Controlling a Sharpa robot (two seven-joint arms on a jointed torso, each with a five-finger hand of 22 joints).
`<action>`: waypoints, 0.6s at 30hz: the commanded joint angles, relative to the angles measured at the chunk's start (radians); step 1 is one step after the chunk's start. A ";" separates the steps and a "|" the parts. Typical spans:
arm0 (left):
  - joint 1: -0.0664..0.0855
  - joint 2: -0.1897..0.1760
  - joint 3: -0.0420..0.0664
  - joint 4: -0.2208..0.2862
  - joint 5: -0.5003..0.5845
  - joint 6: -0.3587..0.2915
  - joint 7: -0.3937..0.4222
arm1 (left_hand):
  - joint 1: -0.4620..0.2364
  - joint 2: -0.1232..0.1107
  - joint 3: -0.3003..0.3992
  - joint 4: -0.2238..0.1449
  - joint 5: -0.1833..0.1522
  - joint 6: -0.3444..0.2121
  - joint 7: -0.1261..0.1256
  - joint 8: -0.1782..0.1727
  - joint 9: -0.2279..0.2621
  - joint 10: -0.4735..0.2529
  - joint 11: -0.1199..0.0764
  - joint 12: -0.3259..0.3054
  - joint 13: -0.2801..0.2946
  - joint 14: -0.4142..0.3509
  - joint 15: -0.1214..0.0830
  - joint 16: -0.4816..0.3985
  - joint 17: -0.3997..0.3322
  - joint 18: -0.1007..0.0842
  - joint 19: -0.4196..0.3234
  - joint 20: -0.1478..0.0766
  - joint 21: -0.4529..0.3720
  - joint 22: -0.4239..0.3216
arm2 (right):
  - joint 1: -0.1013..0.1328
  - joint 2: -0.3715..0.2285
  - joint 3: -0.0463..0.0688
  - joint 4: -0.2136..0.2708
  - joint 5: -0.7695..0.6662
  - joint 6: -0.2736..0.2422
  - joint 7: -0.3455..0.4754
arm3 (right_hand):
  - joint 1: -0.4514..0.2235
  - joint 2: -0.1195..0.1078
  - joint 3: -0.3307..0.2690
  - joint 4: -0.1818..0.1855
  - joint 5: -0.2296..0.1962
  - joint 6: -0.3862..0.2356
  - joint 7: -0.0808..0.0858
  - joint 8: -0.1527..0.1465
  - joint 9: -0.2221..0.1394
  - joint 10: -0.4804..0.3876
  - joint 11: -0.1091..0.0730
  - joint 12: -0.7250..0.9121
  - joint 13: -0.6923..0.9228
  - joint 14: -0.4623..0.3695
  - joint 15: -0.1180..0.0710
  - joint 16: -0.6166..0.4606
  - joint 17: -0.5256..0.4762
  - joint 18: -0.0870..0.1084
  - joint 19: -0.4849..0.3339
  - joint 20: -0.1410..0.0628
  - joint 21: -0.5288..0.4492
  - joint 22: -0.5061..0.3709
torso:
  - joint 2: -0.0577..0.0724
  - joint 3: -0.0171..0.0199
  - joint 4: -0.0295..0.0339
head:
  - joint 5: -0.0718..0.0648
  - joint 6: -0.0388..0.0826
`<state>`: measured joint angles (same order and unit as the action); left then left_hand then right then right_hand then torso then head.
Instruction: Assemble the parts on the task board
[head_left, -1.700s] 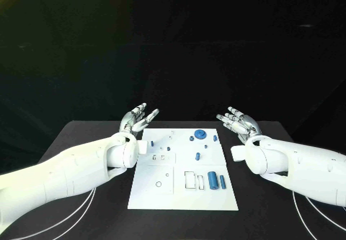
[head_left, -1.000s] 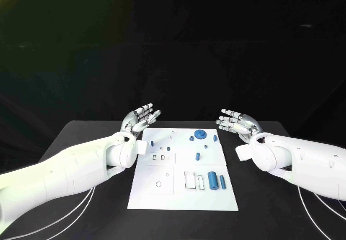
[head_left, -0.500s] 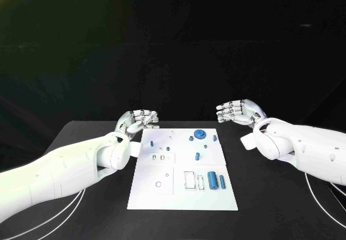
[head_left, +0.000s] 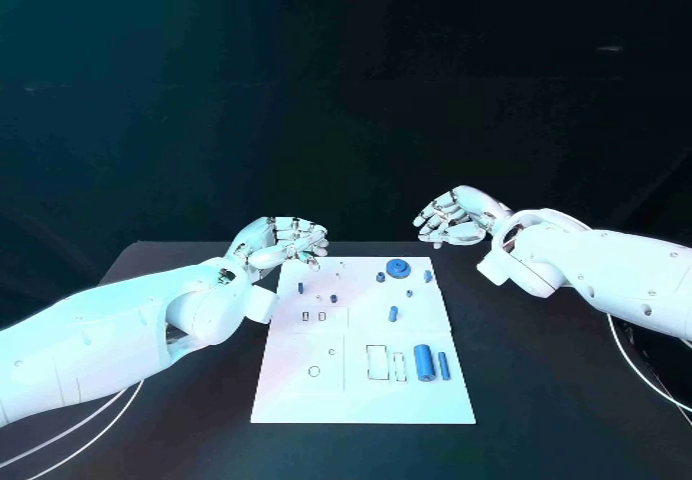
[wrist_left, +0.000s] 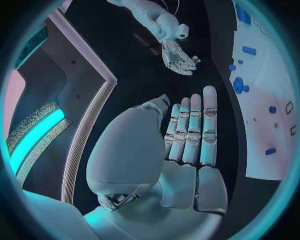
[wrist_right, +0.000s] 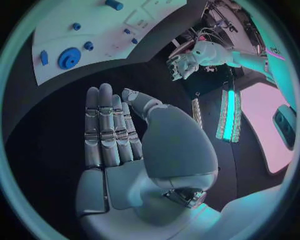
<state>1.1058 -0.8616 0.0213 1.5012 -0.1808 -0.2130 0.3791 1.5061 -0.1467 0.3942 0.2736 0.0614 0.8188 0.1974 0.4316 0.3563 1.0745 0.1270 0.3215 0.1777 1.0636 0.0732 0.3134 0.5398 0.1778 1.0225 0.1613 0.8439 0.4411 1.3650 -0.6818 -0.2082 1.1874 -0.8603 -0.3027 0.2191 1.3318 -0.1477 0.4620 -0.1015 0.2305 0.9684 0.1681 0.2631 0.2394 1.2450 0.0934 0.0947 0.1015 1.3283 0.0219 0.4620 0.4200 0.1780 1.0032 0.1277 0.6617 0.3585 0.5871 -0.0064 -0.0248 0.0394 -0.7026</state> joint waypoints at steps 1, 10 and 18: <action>0.009 -0.015 0.001 0.034 -0.027 0.080 -0.037 | -0.003 -0.010 0.011 0.000 -0.004 -0.003 -0.006 0.004 0.007 -0.002 -0.004 0.007 0.009 0.014 -0.004 0.011 0.035 0.006 0.013 -0.003 0.048 0.028 | 0.006 0.012 0.000 0.004 -0.204 0.039 -0.103 | 0.003 -0.011 -0.006 -0.001 -0.001 0.007 -0.005 -0.010 0.004 0.020 -0.010 0.004 0.011 0.065 -0.019 0.070 0.065 0.005 0.040 -0.019 0.062 0.039 | 0.018 -0.0007 0.0084 | -0.002 0.004; 0.022 -0.064 0.002 0.111 -0.020 0.096 -0.043 | -0.032 -0.021 0.013 0.010 -0.004 -0.015 -0.004 -0.001 0.015 -0.019 -0.002 0.007 0.020 0.046 -0.009 0.043 0.102 0.007 -0.003 -0.006 0.095 0.056 | 0.014 0.036 -0.002 0.017 -0.353 0.008 -0.183 | -0.016 -0.040 0.055 0.011 -0.004 0.005 -0.003 -0.041 0.030 -0.027 -0.003 -0.034 0.037 0.114 -0.018 0.364 0.379 0.003 0.063 -0.032 0.210 0.160 | 0.048 -0.0007 0.0176 | -0.005 0.013; 0.028 -0.098 0.012 0.158 -0.002 0.100 -0.039 | -0.058 -0.025 0.016 0.005 -0.004 -0.018 -0.012 -0.009 0.026 -0.025 -0.013 0.004 0.032 0.118 -0.033 0.455 0.405 -0.002 -0.025 -0.037 0.125 0.072 | 0.017 0.052 -0.004 0.035 -0.435 -0.011 -0.222 | -0.029 -0.067 0.059 0.019 -0.015 -0.017 0.001 -0.053 0.044 -0.149 0.015 -0.027 0.023 0.123 -0.002 0.476 0.484 -0.009 0.098 -0.019 0.277 0.254 | 0.077 -0.0023 0.0215 | -0.009 0.026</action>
<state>1.1319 -0.9576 0.0317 1.6513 -0.1933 -0.1415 0.3385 1.4545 -0.1735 0.4074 0.2786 0.0614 0.8046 0.1836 0.4277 0.3813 1.0484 0.1129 0.3251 0.2090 1.1880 0.0379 0.7655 0.9435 0.1777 1.0022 0.1191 0.9627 0.5120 1.3817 -0.6322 -0.2122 1.2187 -1.2096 -0.3025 0.0387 1.3029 -0.2055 0.5211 -0.0852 0.2189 0.9587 0.1693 0.2126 0.2825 1.1050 0.1076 0.0632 0.1259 1.4471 0.0156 0.9339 0.9003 0.1780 1.0968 0.1093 0.9350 0.6105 0.6504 -0.0077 -0.0058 0.0309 -0.6797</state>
